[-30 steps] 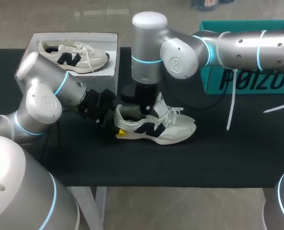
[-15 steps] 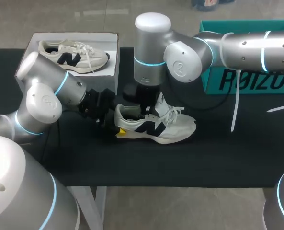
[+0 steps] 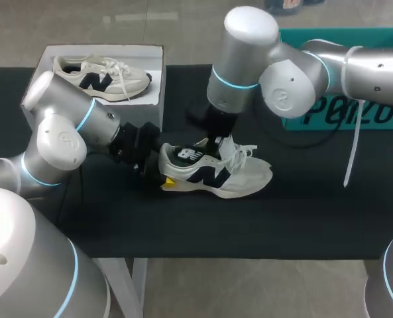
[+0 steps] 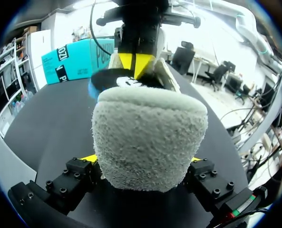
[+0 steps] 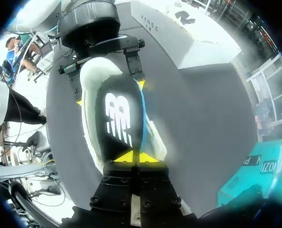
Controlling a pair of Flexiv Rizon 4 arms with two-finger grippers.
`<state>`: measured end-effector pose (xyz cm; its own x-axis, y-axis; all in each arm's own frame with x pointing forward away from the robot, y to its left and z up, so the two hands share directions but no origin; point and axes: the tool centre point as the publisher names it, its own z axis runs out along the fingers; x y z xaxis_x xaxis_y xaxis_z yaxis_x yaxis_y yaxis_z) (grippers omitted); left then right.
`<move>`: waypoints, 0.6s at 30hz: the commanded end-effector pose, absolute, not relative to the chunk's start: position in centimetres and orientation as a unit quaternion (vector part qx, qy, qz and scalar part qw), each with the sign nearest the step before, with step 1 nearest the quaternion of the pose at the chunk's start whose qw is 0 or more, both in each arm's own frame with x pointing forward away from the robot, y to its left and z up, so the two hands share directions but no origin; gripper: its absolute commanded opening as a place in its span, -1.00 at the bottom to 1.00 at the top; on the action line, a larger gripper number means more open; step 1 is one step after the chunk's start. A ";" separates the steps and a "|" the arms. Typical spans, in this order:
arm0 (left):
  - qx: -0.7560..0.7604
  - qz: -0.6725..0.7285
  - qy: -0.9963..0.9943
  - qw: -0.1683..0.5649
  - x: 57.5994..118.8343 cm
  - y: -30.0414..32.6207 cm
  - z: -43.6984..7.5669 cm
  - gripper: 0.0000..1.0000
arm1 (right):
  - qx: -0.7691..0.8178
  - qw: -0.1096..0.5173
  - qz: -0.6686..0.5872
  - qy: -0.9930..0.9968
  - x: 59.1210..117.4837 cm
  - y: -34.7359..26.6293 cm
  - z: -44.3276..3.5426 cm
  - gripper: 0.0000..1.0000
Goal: Take the shoe out of the shoebox, open the shoe tongue, remove and reinsert the insole, then place the shoe into the shoebox
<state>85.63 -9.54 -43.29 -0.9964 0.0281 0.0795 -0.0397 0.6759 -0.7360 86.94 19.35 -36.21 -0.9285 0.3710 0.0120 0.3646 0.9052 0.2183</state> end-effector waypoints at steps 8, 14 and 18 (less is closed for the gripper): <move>0.003 0.402 -0.914 0.042 85.7 -9.5 -43.6 -1.00 | 0.187 0.039 0.210 0.959 87.5 18.3 -33.6 -1.00; 0.003 0.402 -0.914 0.042 85.7 -9.5 -43.6 -1.00 | 0.166 0.049 0.250 0.953 88.6 20.5 -32.7 -1.00; 0.003 0.402 -0.914 0.042 85.7 -9.5 -43.6 -1.00 | 0.157 0.052 0.272 0.948 89.2 21.6 -32.1 -1.00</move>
